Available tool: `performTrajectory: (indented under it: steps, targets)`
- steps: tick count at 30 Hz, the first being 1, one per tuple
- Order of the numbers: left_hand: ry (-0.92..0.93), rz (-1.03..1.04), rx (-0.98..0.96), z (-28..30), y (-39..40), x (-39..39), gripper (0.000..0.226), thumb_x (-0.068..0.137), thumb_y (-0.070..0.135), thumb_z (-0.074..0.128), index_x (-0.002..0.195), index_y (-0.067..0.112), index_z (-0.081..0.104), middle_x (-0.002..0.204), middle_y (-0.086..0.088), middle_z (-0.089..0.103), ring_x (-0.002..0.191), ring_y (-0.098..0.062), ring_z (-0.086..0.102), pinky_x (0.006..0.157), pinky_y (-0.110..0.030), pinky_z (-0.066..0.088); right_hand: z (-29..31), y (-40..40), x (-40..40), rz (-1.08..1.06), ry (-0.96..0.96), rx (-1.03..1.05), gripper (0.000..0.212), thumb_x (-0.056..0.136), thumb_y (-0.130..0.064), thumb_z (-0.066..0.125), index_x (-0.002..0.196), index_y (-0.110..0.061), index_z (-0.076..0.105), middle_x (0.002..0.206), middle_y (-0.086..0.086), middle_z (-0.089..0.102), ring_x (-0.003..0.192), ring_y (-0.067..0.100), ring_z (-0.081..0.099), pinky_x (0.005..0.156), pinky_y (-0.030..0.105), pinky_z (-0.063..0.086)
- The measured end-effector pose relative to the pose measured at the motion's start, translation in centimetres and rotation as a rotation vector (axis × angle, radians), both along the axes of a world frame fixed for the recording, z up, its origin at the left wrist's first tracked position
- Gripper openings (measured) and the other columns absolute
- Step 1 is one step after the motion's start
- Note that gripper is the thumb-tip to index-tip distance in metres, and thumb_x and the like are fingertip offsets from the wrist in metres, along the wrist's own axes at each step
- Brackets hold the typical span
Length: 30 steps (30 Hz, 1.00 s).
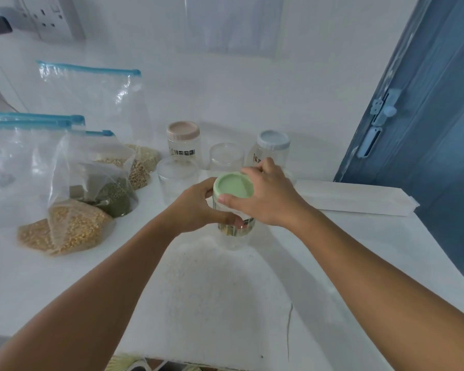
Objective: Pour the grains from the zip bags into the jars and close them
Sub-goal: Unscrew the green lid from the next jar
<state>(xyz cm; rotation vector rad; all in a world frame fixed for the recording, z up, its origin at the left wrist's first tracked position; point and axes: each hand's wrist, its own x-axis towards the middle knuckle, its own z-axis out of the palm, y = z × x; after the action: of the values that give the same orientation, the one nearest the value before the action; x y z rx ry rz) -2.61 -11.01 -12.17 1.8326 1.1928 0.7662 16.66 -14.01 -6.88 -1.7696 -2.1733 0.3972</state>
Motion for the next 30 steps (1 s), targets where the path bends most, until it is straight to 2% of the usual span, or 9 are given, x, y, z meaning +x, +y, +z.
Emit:
performTrajectory:
  steps: [5, 11, 13, 17, 19, 21, 24, 27, 30]
  targets:
    - [0.072, -0.086, -0.017, 1.2, 0.4, -2.1, 0.084, 0.058, 0.033, 0.103, 0.133, 0.034, 0.064, 0.122, 0.022, 0.072, 0.117, 0.004, 0.064, 0.108, -0.031, 0.049, 1.8, 0.2, -0.2, 0.158, 0.003, -0.192, 0.091, 0.092, -0.058, 0.065, 0.165, -0.028, 0.021, 0.162, -0.005, 0.023, 0.154, 0.018, 0.014, 0.12, 0.041, 0.024]
    - [0.09, -0.121, 0.009, 1.5, 1.6, -5.8, 0.082, 0.056, 0.039, 0.103, 0.128, 0.037, 0.064, 0.12, 0.021, 0.072, 0.113, 0.004, 0.065, 0.099, -0.027, 0.05, 1.3, 1.1, -4.6, 0.046, -0.11, -0.074, 0.1, 0.072, -0.094, 0.054, 0.148, -0.031, 0.044, 0.141, -0.001, 0.041, 0.14, 0.025, 0.034, 0.113, 0.047, 0.037]
    - [0.062, -0.121, -0.009, 0.8, 2.0, -6.2, 0.083, 0.056, 0.038, 0.103, 0.128, 0.039, 0.062, 0.12, 0.021, 0.071, 0.112, 0.004, 0.064, 0.098, -0.028, 0.05, 1.7, 1.4, -5.4, 0.059, -0.138, -0.047, 0.094, 0.077, -0.084, 0.063, 0.151, -0.03, 0.042, 0.143, -0.004, 0.041, 0.139, 0.023, 0.035, 0.113, 0.045, 0.037]
    - [-0.028, -0.152, -0.041, -0.6, 2.7, -6.4, 0.086, 0.058, 0.036, 0.104, 0.131, 0.038, 0.059, 0.124, 0.019, 0.07, 0.118, 0.002, 0.062, 0.106, -0.037, 0.051, 3.7, 1.3, -4.6, 0.139, -0.088, -0.3, 0.096, 0.088, -0.056, 0.072, 0.164, -0.039, 0.016, 0.163, -0.016, 0.02, 0.152, 0.012, 0.012, 0.123, 0.045, 0.026]
    - [-0.053, -0.175, -0.042, -1.0, 3.1, -6.6, 0.088, 0.057, 0.038, 0.103, 0.133, 0.039, 0.059, 0.126, 0.018, 0.069, 0.122, 0.0, 0.061, 0.108, -0.04, 0.051, 4.0, 1.2, -4.9, 0.058, -0.107, -0.349, 0.1, 0.084, -0.075, 0.065, 0.164, -0.042, 0.015, 0.163, -0.014, 0.018, 0.153, 0.013, 0.009, 0.123, 0.049, 0.025]
    - [-0.064, -0.198, -0.049, -1.3, 3.5, -6.7, 0.086, 0.057, 0.038, 0.103, 0.131, 0.041, 0.059, 0.125, 0.017, 0.07, 0.121, -0.002, 0.062, 0.106, -0.043, 0.053, 3.7, 1.3, -6.2, -0.048, -0.226, -0.271, 0.106, 0.072, -0.097, 0.05, 0.158, -0.039, 0.031, 0.155, -0.005, 0.029, 0.147, 0.019, 0.021, 0.116, 0.049, 0.033]
    - [-0.079, -0.219, -0.058, -1.4, 3.8, -6.8, 0.086, 0.057, 0.037, 0.103, 0.131, 0.04, 0.06, 0.123, 0.016, 0.071, 0.121, -0.003, 0.063, 0.104, -0.044, 0.054, 3.2, 1.4, -7.7, -0.099, -0.339, -0.13, 0.102, 0.072, -0.097, 0.049, 0.15, -0.032, 0.042, 0.145, -0.002, 0.042, 0.138, 0.023, 0.038, 0.107, 0.048, 0.043]
    - [-0.081, -0.21, -0.049, -1.5, 3.6, -6.8, 0.087, 0.057, 0.035, 0.103, 0.132, 0.037, 0.06, 0.123, 0.019, 0.07, 0.12, 0.001, 0.061, 0.107, -0.04, 0.052, 3.7, 1.3, -7.6, 0.014, -0.272, -0.224, 0.099, 0.082, -0.074, 0.065, 0.162, -0.035, 0.022, 0.159, -0.006, 0.029, 0.15, 0.022, 0.022, 0.117, 0.047, 0.034]
    - [-0.076, -0.2, -0.071, -1.7, 3.6, -6.8, 0.09, 0.055, 0.038, 0.104, 0.133, 0.04, 0.059, 0.124, 0.019, 0.07, 0.122, -0.002, 0.062, 0.105, -0.044, 0.054, 3.9, 1.1, -7.7, 0.028, -0.277, -0.312, 0.114, 0.079, -0.086, 0.058, 0.166, -0.034, 0.005, 0.169, -0.01, 0.012, 0.158, 0.022, 0.005, 0.123, 0.051, 0.024]
